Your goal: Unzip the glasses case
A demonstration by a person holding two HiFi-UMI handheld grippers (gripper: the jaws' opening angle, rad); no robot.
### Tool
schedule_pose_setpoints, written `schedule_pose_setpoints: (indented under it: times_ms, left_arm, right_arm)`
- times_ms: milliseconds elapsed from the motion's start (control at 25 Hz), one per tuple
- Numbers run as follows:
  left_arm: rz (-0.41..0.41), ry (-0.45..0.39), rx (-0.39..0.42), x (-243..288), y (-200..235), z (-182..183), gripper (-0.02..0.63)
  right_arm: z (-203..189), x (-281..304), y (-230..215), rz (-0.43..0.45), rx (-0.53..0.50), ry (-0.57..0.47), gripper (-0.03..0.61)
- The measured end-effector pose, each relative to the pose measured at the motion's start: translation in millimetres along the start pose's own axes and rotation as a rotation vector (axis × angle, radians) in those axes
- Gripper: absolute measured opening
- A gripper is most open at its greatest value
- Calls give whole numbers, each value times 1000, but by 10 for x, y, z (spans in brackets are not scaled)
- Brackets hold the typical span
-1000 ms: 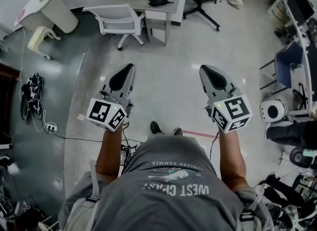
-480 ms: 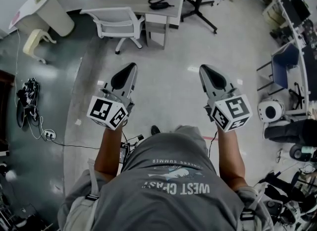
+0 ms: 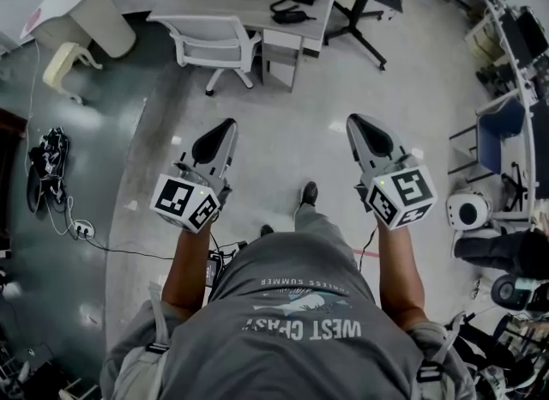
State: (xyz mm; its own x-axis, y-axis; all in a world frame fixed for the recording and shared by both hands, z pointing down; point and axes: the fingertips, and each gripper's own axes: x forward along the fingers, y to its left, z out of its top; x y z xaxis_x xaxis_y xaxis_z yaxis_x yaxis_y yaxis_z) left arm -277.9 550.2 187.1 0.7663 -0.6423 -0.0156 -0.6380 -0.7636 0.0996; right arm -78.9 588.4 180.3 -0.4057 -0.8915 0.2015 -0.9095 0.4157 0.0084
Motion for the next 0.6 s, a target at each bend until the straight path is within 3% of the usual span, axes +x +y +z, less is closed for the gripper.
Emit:
schedule_pose_setpoints:
  times_ms: [600]
  left_arm:
    - [123, 38, 10, 1025, 407, -18, 3]
  right_arm:
    - [68, 1010, -1085, 131, 21, 3, 12]
